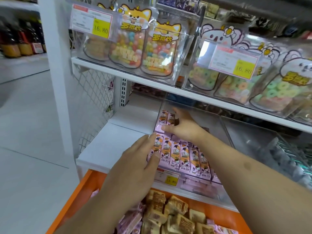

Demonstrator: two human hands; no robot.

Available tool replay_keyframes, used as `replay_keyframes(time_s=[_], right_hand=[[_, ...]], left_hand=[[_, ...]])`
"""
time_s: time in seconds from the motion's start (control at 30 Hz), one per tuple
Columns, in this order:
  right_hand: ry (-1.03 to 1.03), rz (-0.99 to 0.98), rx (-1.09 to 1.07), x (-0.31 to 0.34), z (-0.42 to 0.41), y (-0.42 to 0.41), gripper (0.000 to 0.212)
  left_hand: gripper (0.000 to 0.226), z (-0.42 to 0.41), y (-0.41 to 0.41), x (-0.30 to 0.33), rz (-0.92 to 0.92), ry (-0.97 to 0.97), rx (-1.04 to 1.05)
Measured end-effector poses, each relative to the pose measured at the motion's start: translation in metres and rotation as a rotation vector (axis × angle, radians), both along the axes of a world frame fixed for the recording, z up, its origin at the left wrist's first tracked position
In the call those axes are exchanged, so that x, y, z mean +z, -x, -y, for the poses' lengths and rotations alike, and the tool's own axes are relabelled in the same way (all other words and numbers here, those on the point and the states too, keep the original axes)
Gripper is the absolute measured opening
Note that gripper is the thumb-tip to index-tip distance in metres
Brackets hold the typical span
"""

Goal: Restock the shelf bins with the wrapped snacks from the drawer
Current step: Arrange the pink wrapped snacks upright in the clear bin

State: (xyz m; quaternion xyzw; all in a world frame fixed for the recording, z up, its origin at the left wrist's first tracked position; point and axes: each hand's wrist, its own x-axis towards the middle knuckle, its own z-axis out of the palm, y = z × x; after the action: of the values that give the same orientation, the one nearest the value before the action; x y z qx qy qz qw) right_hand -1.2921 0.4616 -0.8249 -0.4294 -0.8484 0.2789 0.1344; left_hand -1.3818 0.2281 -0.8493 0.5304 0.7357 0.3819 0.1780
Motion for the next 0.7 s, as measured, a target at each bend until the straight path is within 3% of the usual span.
replay_keyframes(time_s=[0.2,0.4,0.57,0.7], right_hand=[[-0.084,-0.021,-0.025,0.016,0.048,-0.046,0.082],[-0.154,-0.096,0.013,0.022,0.133,-0.114,0.058],[-0.062,-0.182,0.066,-0.019,0.198,-0.158,0.043],[0.058,-0.025,0.079,-0.077,0.230,-0.180,0.042]], left_hand=[[0.057,0.010,0.000,0.004,0.006,0.008,-0.027],[0.054,0.038,-0.008,0.009,-0.057,0.018,-0.075],[0.051,0.070,-0.022,0.000,-0.107,0.110,-0.119],[0.055,0.086,-0.041,-0.036,-0.106,0.189,-0.193]])
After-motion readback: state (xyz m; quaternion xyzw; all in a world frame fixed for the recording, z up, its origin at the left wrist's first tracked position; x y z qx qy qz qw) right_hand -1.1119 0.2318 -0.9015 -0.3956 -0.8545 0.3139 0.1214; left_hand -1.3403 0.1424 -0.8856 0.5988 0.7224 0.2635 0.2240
